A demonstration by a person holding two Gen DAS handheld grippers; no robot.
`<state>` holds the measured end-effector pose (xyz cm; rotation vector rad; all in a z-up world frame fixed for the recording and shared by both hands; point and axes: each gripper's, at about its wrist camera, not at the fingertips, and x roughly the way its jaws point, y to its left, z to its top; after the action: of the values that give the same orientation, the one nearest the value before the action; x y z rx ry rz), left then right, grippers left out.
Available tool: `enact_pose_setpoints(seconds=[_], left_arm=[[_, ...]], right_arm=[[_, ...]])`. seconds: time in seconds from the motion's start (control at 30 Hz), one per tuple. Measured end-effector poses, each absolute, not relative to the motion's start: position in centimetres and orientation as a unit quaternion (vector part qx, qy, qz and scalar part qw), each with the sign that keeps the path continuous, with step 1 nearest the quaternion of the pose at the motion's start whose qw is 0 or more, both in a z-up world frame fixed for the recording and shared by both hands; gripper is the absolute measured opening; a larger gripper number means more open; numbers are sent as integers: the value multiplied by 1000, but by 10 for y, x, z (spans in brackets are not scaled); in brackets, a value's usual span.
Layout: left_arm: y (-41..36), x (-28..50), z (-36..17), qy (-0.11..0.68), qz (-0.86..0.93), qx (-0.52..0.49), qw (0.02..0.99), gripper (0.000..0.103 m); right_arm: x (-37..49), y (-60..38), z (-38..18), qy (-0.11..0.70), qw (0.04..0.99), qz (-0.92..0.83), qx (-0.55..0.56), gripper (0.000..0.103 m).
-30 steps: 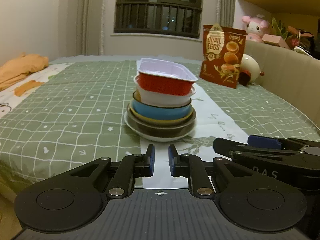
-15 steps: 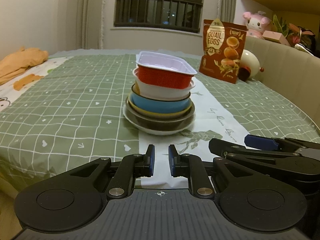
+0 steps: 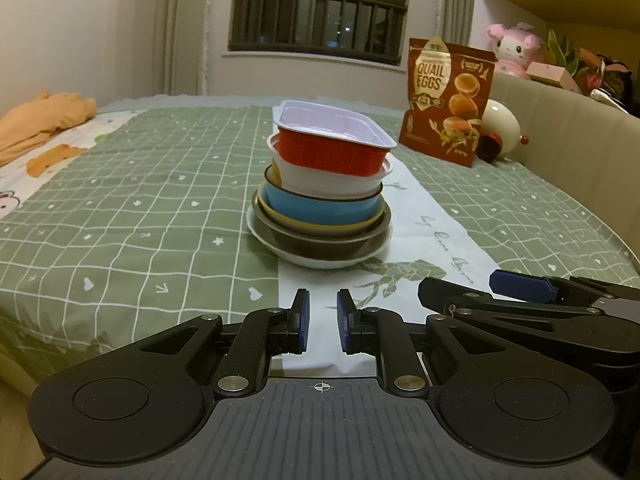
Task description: Organize plates and bowls
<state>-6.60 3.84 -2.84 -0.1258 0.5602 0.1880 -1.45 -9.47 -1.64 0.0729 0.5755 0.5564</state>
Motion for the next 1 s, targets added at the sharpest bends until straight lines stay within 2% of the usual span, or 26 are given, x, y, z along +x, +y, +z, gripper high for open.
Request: enact_pose_setpoints(seconds=[1.0], left_arm=[[41, -62, -35, 276, 92, -67, 954, 17]], right_arm=[[-11, -94, -20, 285, 919, 271, 35, 69]])
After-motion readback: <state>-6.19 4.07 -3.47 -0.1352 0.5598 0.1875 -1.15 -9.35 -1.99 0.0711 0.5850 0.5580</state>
